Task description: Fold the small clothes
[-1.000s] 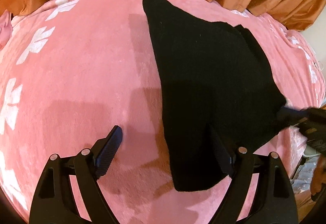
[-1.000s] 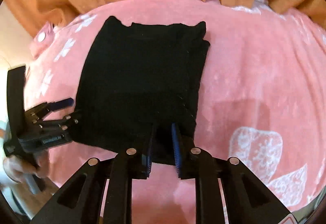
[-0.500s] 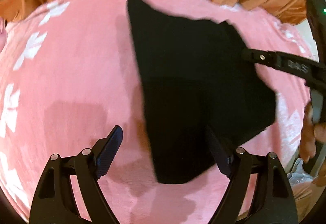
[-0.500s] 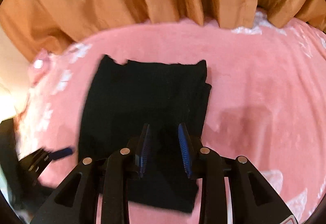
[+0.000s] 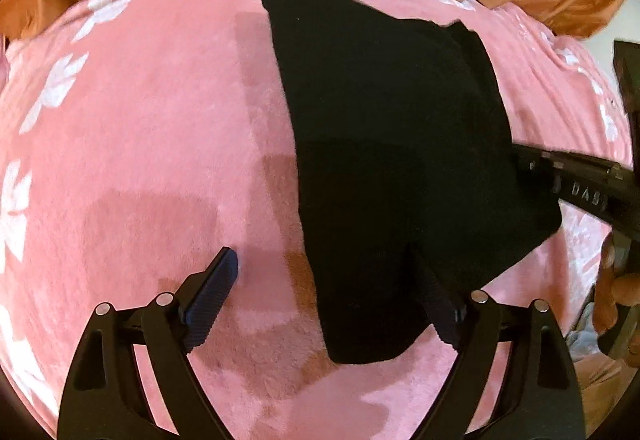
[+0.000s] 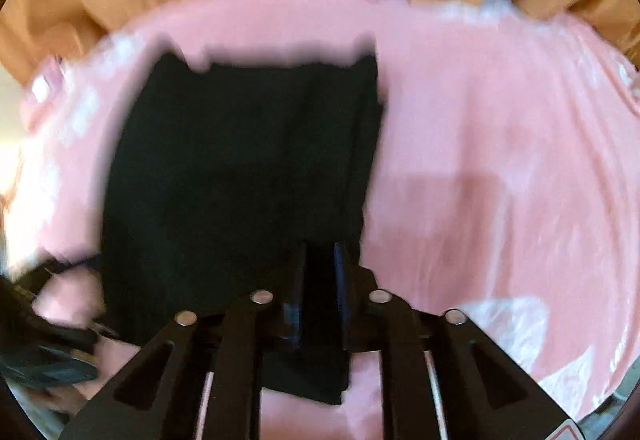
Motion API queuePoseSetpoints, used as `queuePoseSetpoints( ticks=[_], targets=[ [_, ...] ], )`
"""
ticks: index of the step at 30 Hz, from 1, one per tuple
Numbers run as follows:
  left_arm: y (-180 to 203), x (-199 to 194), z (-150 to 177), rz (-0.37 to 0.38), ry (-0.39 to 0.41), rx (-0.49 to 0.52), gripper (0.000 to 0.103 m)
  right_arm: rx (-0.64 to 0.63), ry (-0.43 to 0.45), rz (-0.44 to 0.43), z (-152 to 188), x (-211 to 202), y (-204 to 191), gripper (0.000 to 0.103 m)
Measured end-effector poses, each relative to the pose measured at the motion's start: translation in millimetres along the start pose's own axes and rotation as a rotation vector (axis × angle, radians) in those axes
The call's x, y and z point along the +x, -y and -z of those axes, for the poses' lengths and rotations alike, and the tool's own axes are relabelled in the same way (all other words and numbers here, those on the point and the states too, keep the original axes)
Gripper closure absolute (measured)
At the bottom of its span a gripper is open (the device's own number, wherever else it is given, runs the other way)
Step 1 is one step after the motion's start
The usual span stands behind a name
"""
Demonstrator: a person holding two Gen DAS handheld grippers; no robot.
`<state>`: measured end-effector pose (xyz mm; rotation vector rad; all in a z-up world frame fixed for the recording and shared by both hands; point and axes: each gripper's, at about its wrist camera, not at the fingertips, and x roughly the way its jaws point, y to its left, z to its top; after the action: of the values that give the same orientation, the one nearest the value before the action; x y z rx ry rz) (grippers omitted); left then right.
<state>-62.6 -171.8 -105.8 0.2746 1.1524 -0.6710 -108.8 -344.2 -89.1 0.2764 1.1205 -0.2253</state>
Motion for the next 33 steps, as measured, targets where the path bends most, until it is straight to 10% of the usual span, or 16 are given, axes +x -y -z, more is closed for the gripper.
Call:
queuePoseSetpoints(
  ticks=[5,9,29,33],
  targets=[
    [4,-19,-6,0.041,0.036,-0.036,0.021,0.049,0.055,-0.058,11,-53,14,0.084],
    [22,-30,-29,0.089,0.100,-0.042,0.011,0.098,0.086,-0.111,25,-71,28,0.028],
    [4,25,-55,0.103,0.088,-0.094,0.005,0.215,-0.006,-0.236,-18,6,24,0.024],
    [11,20,-56,0.130,0.102,-0.052,0.028,0.178,0.006,-0.270,-20,5,17,0.052]
  ],
)
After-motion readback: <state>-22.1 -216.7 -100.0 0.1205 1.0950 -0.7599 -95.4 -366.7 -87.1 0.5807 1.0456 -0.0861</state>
